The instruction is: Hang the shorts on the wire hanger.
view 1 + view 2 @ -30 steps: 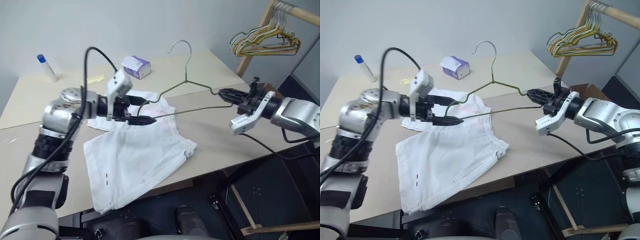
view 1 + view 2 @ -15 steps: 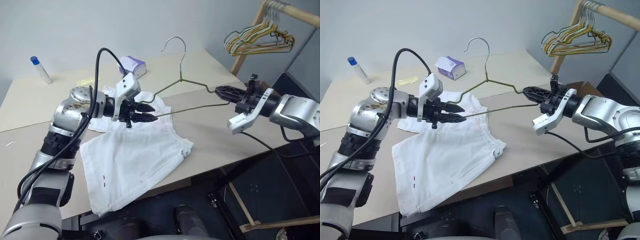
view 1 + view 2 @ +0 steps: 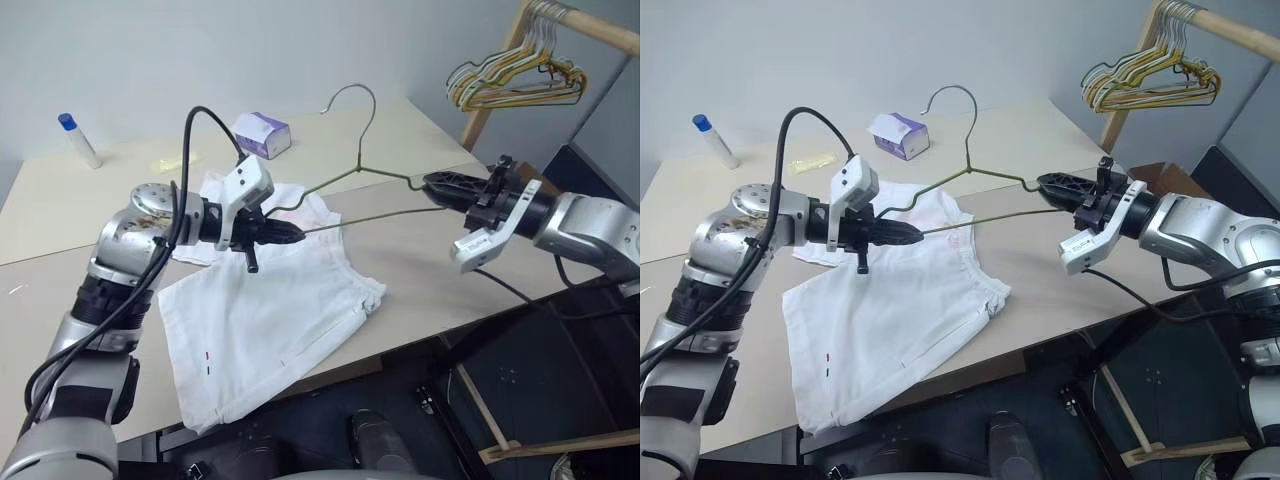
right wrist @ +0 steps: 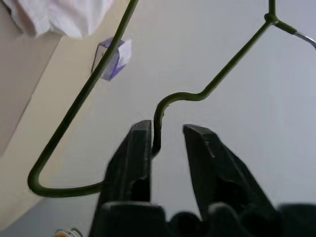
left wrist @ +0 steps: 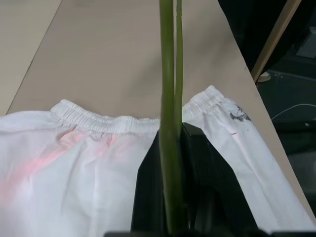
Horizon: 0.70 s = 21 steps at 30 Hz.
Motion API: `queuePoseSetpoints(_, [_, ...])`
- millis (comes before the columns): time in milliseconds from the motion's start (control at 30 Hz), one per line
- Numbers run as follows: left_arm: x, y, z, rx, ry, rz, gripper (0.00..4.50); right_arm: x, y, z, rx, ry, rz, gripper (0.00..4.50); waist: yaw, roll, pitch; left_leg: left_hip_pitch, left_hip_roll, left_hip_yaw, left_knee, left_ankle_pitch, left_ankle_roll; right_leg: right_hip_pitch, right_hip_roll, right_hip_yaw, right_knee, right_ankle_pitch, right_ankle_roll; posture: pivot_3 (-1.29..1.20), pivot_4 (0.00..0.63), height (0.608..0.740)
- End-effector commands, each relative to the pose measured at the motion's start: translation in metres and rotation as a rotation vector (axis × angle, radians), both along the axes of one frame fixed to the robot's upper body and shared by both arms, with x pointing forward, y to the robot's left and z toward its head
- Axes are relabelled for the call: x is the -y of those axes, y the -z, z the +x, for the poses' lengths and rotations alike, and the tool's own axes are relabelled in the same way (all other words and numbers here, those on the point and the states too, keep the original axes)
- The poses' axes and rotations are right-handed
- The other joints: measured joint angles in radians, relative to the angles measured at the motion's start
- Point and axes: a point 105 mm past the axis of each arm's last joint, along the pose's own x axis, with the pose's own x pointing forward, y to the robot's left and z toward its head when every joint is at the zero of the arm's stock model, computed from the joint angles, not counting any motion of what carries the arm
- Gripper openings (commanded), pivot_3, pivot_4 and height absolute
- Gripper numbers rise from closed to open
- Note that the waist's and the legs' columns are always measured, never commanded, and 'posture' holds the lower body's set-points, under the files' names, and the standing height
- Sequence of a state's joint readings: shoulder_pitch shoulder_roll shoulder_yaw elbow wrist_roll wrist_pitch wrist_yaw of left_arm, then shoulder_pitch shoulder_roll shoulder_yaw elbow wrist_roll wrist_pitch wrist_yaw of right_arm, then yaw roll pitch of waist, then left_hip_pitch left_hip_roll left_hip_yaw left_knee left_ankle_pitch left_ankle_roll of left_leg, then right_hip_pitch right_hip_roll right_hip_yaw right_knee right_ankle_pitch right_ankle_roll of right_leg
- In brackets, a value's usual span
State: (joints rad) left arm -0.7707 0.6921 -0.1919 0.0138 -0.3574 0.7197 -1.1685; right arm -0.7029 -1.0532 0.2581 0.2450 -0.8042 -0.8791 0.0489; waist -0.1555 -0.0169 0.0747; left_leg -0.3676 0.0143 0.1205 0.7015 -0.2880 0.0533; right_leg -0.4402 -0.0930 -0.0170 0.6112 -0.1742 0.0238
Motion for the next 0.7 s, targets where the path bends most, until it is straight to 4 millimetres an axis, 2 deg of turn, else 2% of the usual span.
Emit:
queuePoseSetpoints(33, [-0.005,-0.016,-0.002,0.054,-0.018,-0.025,0.00,-0.002,-0.020,-0.005,0.046,-0.017,0.047,2.72,0.001,0.000,0.000,0.000,0.000,0.000,0.000,0.000,0.000,0.000,0.000,0.000,0.000,0.000,0.000,-0.12,0.016,0.740])
queuePoseSetpoints(200, [-0.005,-0.017,-0.004,0.057,-0.030,-0.039,0.00,-0.003,-0.022,-0.005,0.042,-0.017,0.055,4.37,0.002,0.000,0.000,0.000,0.000,0.000,0.000,0.000,0.001,0.000,0.000,0.000,0.000,0.000,0.000,-0.12,0.013,0.740])
queuePoseSetpoints(333, [-0.006,-0.019,-0.005,0.069,-0.043,-0.047,0.00,-0.001,-0.020,-0.006,-0.020,-0.005,0.093,4.46,0.004,0.000,0.000,0.000,0.000,0.000,0.000,0.000,0.001,0.000,0.000,0.000,0.000,0.000,0.000,-0.11,0.001,0.740])
queuePoseSetpoints(400, [-0.009,-0.021,-0.004,0.083,-0.053,-0.045,0.00,0.001,-0.015,-0.012,-0.162,0.004,0.175,4.46,0.004,-0.002,-0.001,0.000,0.000,0.000,0.000,0.000,0.001,0.000,0.000,0.000,0.000,0.000,0.000,-0.11,0.001,0.740])
queuePoseSetpoints(533, [-0.015,-0.022,-0.002,0.111,-0.063,-0.030,0.00,0.004,-0.011,-0.029,-0.628,0.035,0.430,4.46,0.010,-0.002,-0.001,0.000,0.000,-0.002,0.000,-0.001,0.002,0.002,0.000,0.000,-0.001,0.000,0.000,-0.11,0.001,0.740])
queuePoseSetpoints(600, [-0.015,-0.022,-0.003,0.112,-0.062,-0.031,0.00,0.007,-0.014,-0.032,-0.720,0.040,0.495,4.46,0.012,-0.002,-0.002,0.000,0.000,-0.001,0.001,-0.006,0.010,0.003,-0.001,-0.002,-0.001,0.001,0.001,-0.10,0.001,0.740])
queuePoseSetpoints(700, [-0.015,-0.023,-0.005,0.113,-0.060,-0.039,0.00,0.014,-0.012,-0.032,-0.808,0.080,0.506,4.46,0.015,-0.002,-0.003,0.001,0.000,-0.001,0.003,-0.008,0.014,0.003,-0.001,-0.002,0.000,0.001,0.002,-0.10,0.001,0.740])
